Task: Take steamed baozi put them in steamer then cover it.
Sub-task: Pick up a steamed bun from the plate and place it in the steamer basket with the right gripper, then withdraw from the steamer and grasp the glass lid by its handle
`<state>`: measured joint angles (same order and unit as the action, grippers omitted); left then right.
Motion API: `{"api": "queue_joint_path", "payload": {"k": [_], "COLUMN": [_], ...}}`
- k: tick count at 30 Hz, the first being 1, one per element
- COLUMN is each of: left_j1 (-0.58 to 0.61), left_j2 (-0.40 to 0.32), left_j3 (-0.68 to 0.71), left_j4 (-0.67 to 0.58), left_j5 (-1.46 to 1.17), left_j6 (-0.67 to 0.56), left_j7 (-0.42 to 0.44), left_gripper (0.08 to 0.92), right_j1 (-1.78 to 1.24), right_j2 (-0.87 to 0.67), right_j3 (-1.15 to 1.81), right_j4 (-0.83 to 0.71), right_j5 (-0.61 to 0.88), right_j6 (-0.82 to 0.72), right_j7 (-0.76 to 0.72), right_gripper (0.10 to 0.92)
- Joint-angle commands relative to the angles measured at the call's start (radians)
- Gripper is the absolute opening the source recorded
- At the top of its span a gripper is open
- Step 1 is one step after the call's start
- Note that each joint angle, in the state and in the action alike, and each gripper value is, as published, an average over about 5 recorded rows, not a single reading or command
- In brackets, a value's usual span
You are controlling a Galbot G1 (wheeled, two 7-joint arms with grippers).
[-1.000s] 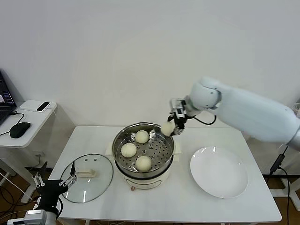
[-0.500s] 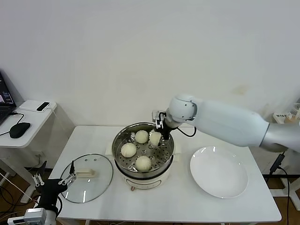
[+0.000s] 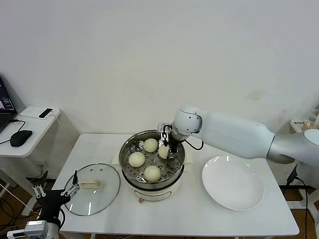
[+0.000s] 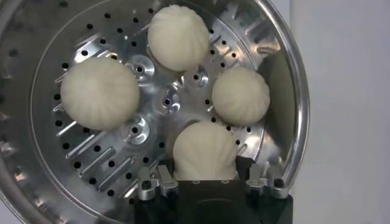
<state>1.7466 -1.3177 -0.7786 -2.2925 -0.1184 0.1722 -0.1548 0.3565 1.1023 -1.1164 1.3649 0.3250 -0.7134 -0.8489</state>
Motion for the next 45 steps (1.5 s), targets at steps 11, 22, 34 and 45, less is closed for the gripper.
{"api": "queue_joint_path", "payload": {"k": [11,22,34,45], "left_j1": [-0.003,-0.013,-0.014,-0.032], "left_j2": [0.0,-0.005,-0.009,0.002], "left_j3": [0.002,0.018,0.034,0.037], "left_j4": [0.002,-0.001,0.043,0.158], "left_j5": [0.0,0.005,0.073,0.358], "left_j6": [-0.001,-0.003,-0.049,-0.165], "left_j7": [0.001,0.004,0.009,0.017], "left_gripper": [0.823,0.823,0.823,0.823], "right_j1": [0.02,-0.301,-1.312,-1.733], "right_j2": [-0.158,-0.405,-0.293,0.135], "right_j3": [0.1,0.401,1.342,1.873], "right_j4": [0.208,0.482,0.637,0.683], "right_j5": [0.03,0.148,-0.166,-0.185], "right_j6": [-0.013,0.137,0.556,0.803], "right_j7": [0.092,0.525,0.731,0.629], "right_gripper": [0.822,0.823,0.823,0.823]}}
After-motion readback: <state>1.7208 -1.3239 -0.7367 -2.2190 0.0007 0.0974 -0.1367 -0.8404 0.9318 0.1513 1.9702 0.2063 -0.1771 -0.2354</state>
